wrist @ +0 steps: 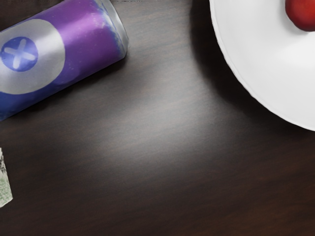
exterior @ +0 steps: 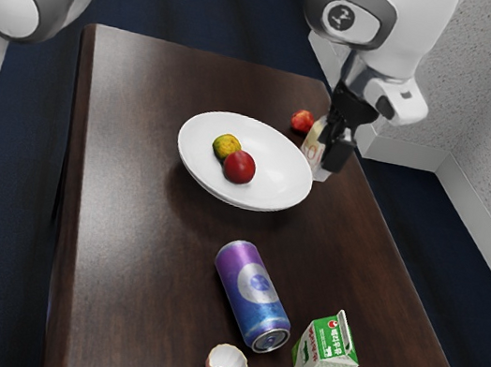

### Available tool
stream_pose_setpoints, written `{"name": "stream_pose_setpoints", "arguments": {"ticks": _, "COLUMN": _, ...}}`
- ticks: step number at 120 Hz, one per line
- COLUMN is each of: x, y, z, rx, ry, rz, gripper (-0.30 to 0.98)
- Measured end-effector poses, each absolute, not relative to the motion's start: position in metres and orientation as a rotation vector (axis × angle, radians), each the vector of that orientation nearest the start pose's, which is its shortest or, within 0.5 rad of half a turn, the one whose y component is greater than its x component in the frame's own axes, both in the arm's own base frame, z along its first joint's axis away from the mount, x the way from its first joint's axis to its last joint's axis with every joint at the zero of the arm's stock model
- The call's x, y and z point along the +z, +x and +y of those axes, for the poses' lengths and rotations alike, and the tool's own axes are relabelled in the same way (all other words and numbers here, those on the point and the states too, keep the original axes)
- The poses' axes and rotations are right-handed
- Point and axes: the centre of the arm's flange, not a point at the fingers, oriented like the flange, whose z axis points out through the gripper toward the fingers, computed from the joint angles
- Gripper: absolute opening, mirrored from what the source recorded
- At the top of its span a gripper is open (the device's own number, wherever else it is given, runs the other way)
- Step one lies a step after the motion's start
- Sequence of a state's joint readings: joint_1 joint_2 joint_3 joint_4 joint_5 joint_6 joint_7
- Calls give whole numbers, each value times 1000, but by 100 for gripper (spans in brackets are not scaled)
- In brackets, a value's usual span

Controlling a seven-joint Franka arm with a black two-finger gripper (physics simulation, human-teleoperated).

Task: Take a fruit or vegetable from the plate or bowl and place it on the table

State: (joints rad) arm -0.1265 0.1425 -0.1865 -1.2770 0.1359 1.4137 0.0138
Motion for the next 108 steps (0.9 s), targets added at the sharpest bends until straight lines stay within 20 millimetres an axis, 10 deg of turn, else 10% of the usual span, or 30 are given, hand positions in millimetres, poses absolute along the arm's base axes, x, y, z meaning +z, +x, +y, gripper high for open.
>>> {"name": "stream_pose_setpoints", "arguments": {"ticks": 27, "x": 634, "y": 595, "z": -55, "rx": 56, "ry": -3111, "rz": 238, "gripper": 69}}
{"name": "stream_pose_setpoints", "arguments": {"ticks": 42, "x": 610, "y": 600, "z": -39, "rx": 99, "ry": -3130, "rz": 135, "gripper": 69}}
{"name": "stream_pose_setpoints", "arguments": {"ticks": 61, "x": 614, "y": 594, "z": -55, "rx": 97, "ry": -3167, "rz": -449, "gripper": 69}}
{"name": "stream_pose_setpoints", "arguments": {"ticks": 93, "x": 585, "y": 567, "z": -17, "rx": 243, "ry": -2914, "rz": -1349, "gripper": 69}}
{"name": "stream_pose_setpoints", "arguments": {"ticks": 108, "x": 564, "y": 566, "z": 37, "rx": 296, "ry": -2737, "rz": -1699, "gripper": 69}}
